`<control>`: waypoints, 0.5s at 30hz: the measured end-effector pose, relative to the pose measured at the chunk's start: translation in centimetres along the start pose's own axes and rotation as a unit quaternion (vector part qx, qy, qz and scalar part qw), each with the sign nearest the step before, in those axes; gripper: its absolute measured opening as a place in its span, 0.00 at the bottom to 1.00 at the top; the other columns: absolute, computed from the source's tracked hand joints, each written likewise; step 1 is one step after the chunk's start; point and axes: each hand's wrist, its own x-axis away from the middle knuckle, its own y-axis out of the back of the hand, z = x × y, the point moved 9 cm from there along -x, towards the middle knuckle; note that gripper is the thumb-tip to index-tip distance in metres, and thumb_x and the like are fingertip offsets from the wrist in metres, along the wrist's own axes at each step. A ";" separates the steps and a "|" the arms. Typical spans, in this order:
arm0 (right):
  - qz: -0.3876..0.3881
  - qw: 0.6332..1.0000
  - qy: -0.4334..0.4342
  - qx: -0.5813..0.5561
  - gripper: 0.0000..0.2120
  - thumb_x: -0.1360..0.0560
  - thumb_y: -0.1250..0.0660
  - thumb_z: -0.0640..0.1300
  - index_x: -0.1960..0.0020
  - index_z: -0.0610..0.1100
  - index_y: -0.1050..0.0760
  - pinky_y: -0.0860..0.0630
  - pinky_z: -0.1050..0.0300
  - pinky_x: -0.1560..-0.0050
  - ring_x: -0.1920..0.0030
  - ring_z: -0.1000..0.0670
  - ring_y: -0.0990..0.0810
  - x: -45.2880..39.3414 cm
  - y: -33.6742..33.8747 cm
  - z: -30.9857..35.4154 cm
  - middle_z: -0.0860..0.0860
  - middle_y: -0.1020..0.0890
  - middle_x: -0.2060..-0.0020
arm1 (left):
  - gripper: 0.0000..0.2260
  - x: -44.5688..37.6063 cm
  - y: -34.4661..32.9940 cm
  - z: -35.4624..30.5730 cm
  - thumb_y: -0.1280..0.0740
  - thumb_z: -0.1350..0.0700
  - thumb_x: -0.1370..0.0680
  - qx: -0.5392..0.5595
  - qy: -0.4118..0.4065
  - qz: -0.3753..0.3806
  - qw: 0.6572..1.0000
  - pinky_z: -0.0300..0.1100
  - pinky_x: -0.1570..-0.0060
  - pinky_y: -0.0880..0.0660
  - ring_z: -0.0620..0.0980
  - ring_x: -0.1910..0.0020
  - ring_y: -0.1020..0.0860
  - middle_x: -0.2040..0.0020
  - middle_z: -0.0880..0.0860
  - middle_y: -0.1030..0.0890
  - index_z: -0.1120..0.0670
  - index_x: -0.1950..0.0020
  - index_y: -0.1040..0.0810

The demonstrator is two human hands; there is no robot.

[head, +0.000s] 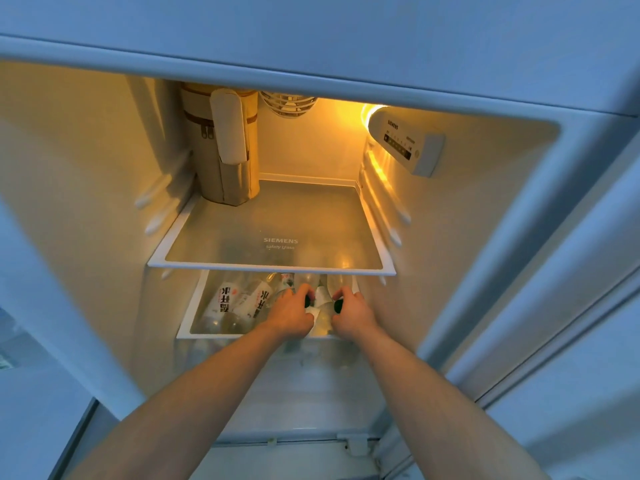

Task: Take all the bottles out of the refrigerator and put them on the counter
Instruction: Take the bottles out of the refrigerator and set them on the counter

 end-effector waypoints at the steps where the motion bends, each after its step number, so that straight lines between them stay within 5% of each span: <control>1: -0.014 1.000 0.003 0.010 0.17 0.24 0.30 0.43 0.39 0.52 0.30 0.23 0.51 0.42 0.44 0.43 0.22 0.5 0.1 -0.2 0.47 0.27 0.40 | 0.14 0.6 0.0 0.1 0.33 0.56 0.23 -0.007 -0.005 -0.012 1.000 0.46 0.50 0.30 0.55 0.43 0.26 0.44 0.53 0.27 0.47 0.40 0.31; 7: -0.084 0.995 0.043 0.043 0.09 0.22 0.30 0.48 0.48 0.52 0.30 0.24 0.53 0.47 0.47 0.43 0.21 3.6 1.4 -0.2 0.48 0.25 0.46 | 0.09 5.0 1.6 -1.4 0.36 0.51 0.18 -0.016 -0.048 -0.147 0.988 0.48 0.61 0.33 0.56 0.55 0.23 0.55 0.52 0.23 0.49 0.46 0.38; 15: -0.135 0.985 0.109 0.002 0.06 0.20 0.34 0.48 0.48 0.51 0.31 0.26 0.51 0.54 0.57 0.45 0.24 8.3 3.2 1.8 0.49 0.28 0.48 | 0.10 12.3 4.6 -4.4 0.38 0.53 0.19 0.017 -0.072 -0.266 0.961 0.53 0.58 0.24 0.57 0.54 0.21 0.49 0.52 0.20 0.47 0.40 0.35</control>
